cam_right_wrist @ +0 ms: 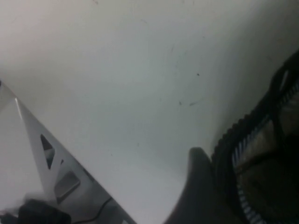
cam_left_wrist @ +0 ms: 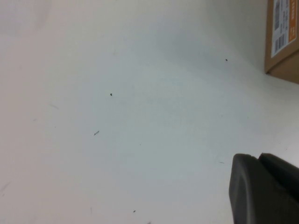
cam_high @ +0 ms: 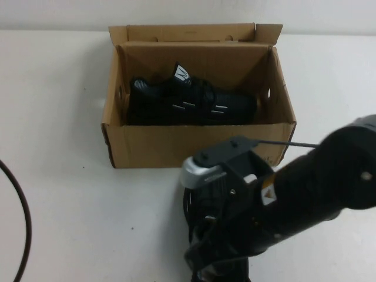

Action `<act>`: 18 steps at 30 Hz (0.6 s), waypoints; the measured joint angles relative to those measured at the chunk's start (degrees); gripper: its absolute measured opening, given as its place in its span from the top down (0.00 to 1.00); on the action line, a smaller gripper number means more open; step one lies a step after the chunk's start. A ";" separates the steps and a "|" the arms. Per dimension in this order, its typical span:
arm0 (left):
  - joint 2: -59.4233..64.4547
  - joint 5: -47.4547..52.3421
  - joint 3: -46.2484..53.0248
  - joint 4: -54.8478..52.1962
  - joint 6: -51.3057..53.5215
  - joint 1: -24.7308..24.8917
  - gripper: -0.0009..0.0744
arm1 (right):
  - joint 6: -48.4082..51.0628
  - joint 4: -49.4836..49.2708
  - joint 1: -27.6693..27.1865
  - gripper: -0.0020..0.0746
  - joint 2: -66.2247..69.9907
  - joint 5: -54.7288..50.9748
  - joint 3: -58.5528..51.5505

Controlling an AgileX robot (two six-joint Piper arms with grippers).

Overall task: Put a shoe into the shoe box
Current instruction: Pick up the shoe from the table

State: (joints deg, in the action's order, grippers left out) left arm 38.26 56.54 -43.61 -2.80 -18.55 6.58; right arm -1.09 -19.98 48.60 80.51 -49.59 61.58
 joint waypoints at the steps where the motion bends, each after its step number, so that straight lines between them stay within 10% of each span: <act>1: 0.00 0.10 0.00 0.00 0.00 0.00 0.99 | -0.99 0.00 0.29 0.46 1.67 0.00 1.26; 13: 0.00 0.74 0.00 0.04 0.00 0.00 0.99 | -10.27 1.95 0.69 0.41 17.69 2.37 5.78; 18: 0.00 1.04 0.00 0.04 0.00 0.00 0.99 | -10.38 4.82 0.78 0.78 21.23 3.91 5.82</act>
State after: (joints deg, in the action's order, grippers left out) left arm 38.26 57.58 -43.61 -2.76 -18.55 6.58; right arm -11.47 -15.17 49.39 101.73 -45.68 67.40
